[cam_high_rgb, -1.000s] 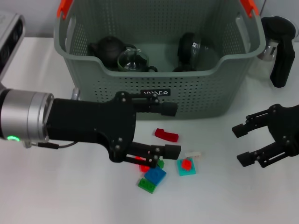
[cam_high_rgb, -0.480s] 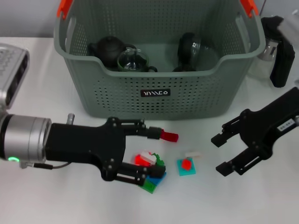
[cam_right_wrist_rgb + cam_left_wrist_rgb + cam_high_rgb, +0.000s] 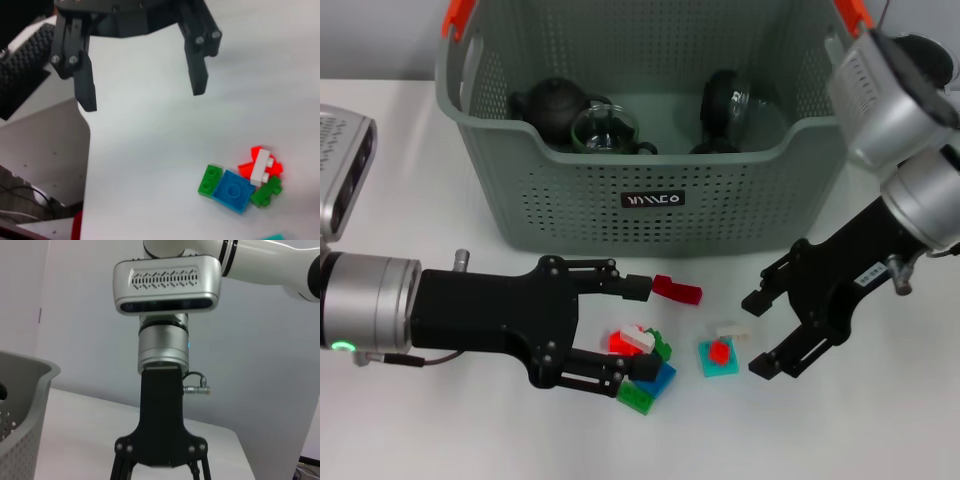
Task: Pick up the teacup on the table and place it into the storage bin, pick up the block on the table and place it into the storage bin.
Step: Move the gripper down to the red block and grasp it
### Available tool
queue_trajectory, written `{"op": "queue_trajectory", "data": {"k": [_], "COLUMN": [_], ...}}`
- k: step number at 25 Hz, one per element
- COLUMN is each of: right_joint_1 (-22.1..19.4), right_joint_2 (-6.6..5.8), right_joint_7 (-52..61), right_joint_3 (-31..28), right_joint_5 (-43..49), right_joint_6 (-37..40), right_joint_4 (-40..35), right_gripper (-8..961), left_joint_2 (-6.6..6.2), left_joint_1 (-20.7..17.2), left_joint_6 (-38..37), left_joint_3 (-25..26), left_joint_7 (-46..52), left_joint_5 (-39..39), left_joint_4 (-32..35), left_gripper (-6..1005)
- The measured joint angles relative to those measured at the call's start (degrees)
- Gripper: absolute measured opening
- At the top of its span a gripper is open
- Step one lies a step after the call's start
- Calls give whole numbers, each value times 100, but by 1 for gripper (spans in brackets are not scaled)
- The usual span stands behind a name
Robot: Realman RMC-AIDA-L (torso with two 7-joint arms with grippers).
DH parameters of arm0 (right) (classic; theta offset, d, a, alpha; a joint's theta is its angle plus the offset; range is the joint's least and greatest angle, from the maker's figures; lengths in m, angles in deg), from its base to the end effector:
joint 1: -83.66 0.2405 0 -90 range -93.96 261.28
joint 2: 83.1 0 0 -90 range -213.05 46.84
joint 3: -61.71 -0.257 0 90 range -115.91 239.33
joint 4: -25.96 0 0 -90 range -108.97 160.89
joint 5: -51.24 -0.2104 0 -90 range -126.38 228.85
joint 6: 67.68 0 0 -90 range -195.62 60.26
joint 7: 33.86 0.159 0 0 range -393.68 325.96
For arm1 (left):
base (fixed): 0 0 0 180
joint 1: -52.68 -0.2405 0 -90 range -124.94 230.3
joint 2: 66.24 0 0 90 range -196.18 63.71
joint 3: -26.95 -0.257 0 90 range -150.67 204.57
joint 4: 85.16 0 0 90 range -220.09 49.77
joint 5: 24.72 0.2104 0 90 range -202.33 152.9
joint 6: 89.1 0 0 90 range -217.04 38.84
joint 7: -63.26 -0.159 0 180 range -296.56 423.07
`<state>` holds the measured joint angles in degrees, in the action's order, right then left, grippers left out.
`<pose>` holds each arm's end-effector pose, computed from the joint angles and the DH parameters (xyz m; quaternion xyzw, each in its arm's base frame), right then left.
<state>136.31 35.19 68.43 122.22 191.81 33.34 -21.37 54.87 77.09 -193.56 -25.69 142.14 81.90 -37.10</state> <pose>0.1583 0.3606 -0.0352 0.9866 -0.0938 0.1037 0.0842 -0.2185 0.2826 -0.0179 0.9535 0.1138 0.2789 0.0057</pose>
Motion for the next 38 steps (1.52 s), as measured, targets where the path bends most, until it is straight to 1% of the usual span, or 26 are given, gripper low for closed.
{"op": "queue_trajectory", "data": {"k": [4, 10, 19, 24, 30, 35, 38], "right_joint_1": [4, -44, -6, -3, 0, 12, 21], "right_joint_2": [91, 176, 242, 244, 251, 255, 259], "right_joint_7": [66, 291, 436, 443, 443, 442, 441], "right_joint_3": [266, 796, 1294, 1486, 1581, 1603, 1657], "right_joint_5": [3, 5, -77, -316, -385, -409, -410], "right_joint_6": [-225, -694, -1480, -1699, -1882, -2041, -2169], "right_joint_4": [18, 76, 555, 639, 669, 769, 853], "right_gripper": [831, 831, 827, 826, 780, 536, 535], "left_joint_2": [-1, 11, 18, 3, -4, -9, -8], "left_joint_1": [26, 35, -2, 24, 41, 44, 45], "left_joint_6": [4, 4, 0, -3, -5, -5, -1], "left_joint_3": [0, 0, 0, 0, 8, 9, 9], "left_joint_7": [-3, -6, -10, -11, -4, -9, -10], "left_joint_5": [0, -17, 0, 0, -8, -24, -24], "left_joint_4": [-3, -7, -18, -54, -60, -60, -60], "left_gripper": [821, 820, 820, 819, 819, 818, 818]}}
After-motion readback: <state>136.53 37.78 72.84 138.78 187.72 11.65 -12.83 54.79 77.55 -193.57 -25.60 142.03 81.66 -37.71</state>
